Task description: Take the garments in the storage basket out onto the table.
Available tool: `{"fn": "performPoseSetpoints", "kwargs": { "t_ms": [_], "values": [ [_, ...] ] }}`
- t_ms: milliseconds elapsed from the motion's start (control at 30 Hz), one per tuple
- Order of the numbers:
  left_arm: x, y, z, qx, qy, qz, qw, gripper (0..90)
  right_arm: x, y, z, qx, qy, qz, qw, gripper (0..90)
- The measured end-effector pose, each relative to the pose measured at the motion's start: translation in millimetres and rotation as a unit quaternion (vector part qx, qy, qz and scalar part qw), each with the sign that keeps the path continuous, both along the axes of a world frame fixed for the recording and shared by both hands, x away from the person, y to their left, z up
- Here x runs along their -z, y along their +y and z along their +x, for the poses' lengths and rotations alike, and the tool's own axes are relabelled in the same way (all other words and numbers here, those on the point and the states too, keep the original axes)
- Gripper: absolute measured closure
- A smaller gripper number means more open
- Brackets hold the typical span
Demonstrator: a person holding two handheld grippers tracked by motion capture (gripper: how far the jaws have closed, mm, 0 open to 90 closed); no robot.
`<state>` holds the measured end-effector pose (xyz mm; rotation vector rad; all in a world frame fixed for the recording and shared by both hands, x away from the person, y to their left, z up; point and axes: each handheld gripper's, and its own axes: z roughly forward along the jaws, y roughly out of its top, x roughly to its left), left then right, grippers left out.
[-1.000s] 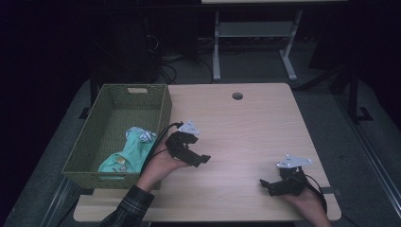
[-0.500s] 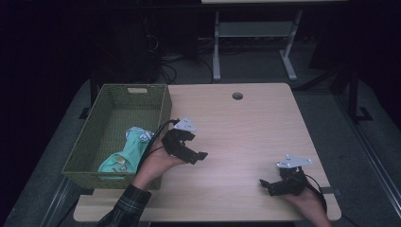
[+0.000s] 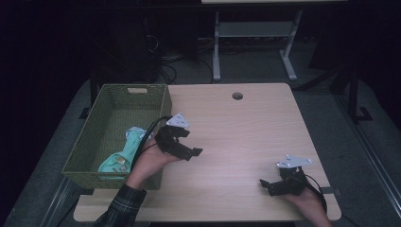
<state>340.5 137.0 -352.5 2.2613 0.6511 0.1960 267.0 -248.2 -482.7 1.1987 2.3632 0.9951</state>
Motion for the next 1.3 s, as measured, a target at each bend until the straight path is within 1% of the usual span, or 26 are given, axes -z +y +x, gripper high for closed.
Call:
{"fn": "performPoseSetpoints", "kwargs": {
  "t_ms": [67,100,167,233,267,333,367,433,467,600,667,767,900,1000,1133,1300],
  "values": [
    [-1.8,2.7,0.3,-0.002,-0.002,-0.001,1.0,15.8,0.0,0.0,0.0,0.0,0.0,0.0,1.0,1.5],
    [-3.1,5.6,0.2,-0.007,-0.001,-0.003,1.0,15.8,0.0,0.0,0.0,0.0,0.0,0.0,1.0,1.5],
    [-3.8,7.6,1.0,-0.007,-0.004,-0.002,1.0,15.8,0.0,0.0,0.0,0.0,0.0,0.0,1.0,1.5],
    [-3.8,10.1,0.8,-0.014,0.0,-0.007,0.9999,15.8,0.0,0.0,0.0,0.0,0.0,0.0,1.0,1.5],
    [-4.4,11.8,1.4,-0.013,0.0,-0.003,0.9999,15.8,0.0,0.0,0.0,0.0,0.0,0.0,1.0,1.5],
    [-4.7,14.6,2.3,-0.015,-0.002,-0.003,0.9999,15.8,0.0,0.0,0.0,0.0,0.0,0.0,1.0,1.5],
    [-5.2,17.5,2.6,-0.019,0.002,-0.006,0.9998,15.8,0.0,0.0,0.0,0.0,0.0,0.0,1.0,1.5],
    [-5.7,18.9,2.7,-0.022,0.003,-0.006,0.9997,15.8,0.0,0.0,0.0,0.0,0.0,0.0,1.0,1.5],
    [-5.9,20.6,3.5,-0.02,-0.002,-0.007,0.9998,15.8,0.0,0.0,0.0,0.0,0.0,0.0,1.0,1.5],
    [-7.9,26.4,3.6,-0.028,-0.001,-0.01,0.9996,15.9,0.0,0.0,0.0,0.0,0.0,0.0,1.0,1.5],
    [-8.4,28.9,3.7,-0.03,-0.001,-0.007,0.9995,16.0,0.0,0.0,0.0,0.0,0.0,0.0,1.0,1.5],
    [-9.4,33.4,5.0,-0.032,-0.007,-0.001,0.9995,16.0,0.0,0.0,0.0,0.0,0.0,0.0,1.0,1.5],
    [-11.3,39.2,5.0,-0.039,-0.008,-0.003,0.9992,16.0,0.0,0.0,0.0,0.0,0.0,0.0,1.0,1.5],
    [-13.0,43.7,5.0,-0.044,-0.011,0.0,0.999,16.0,0.0,-0.1,0.0,0.0,0.0,0.0,1.0,1.5],
    [-15.2,50.2,4.8,-0.053,-0.012,-0.005,0.9985,16.0,0.0,0.0,0.0,0.0,0.0,0.0,1.0,1.5],
    [-16.9,58.3,5.3,-0.061,-0.012,-0.006,0.9981,16.0,0.0,0.0,0.0,0.0,0.0,0.0,1.0,1.6]
  ]
}}
